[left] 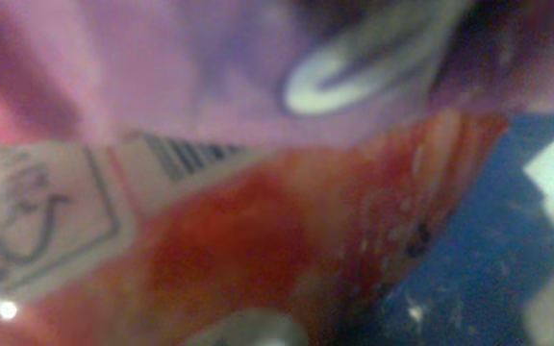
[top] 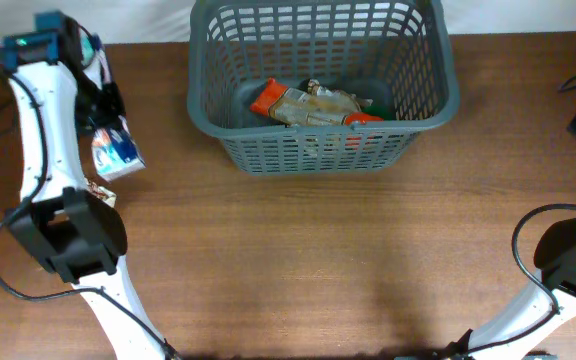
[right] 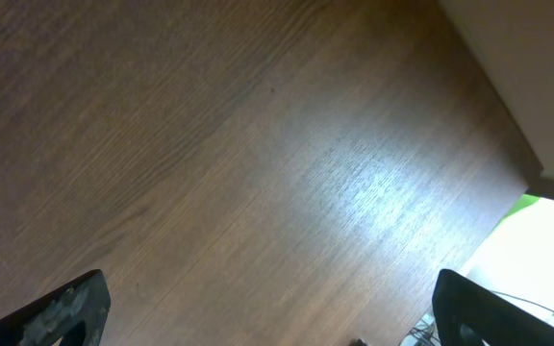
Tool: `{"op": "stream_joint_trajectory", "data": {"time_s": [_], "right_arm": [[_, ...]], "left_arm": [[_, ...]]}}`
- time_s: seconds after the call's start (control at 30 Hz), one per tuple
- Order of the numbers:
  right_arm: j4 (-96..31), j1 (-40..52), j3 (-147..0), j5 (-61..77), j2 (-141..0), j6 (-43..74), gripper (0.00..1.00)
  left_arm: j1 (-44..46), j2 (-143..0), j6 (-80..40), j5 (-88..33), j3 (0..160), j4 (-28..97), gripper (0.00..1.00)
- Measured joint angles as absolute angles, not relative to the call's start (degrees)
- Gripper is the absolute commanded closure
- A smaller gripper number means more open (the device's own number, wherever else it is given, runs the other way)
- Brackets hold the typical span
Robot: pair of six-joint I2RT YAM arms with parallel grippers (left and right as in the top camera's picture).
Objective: Pack container
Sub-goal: 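Close the left gripper on the tissue packs and lift them, then carry the tissue packs with the left gripper over the basket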
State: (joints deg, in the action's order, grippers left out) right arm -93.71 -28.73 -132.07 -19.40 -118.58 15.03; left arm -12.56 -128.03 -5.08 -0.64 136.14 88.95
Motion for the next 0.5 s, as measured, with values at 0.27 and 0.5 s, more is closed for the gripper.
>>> {"op": "stream_joint_trajectory", "data": {"time_s": [0.27, 0.5], "right_arm": [[-93.7, -28.7, -132.1, -19.4, -118.6, 15.0, 0.01], [-93.7, -28.7, -132.1, -19.4, -118.6, 15.0, 0.01]], "left_arm": [[-9.1, -126.2, -5.8, -4.1, 151.9, 91.5, 0.98], [-2.5, -117.3, -6.3, -6.4, 159.5, 88.3, 0.98]]}}
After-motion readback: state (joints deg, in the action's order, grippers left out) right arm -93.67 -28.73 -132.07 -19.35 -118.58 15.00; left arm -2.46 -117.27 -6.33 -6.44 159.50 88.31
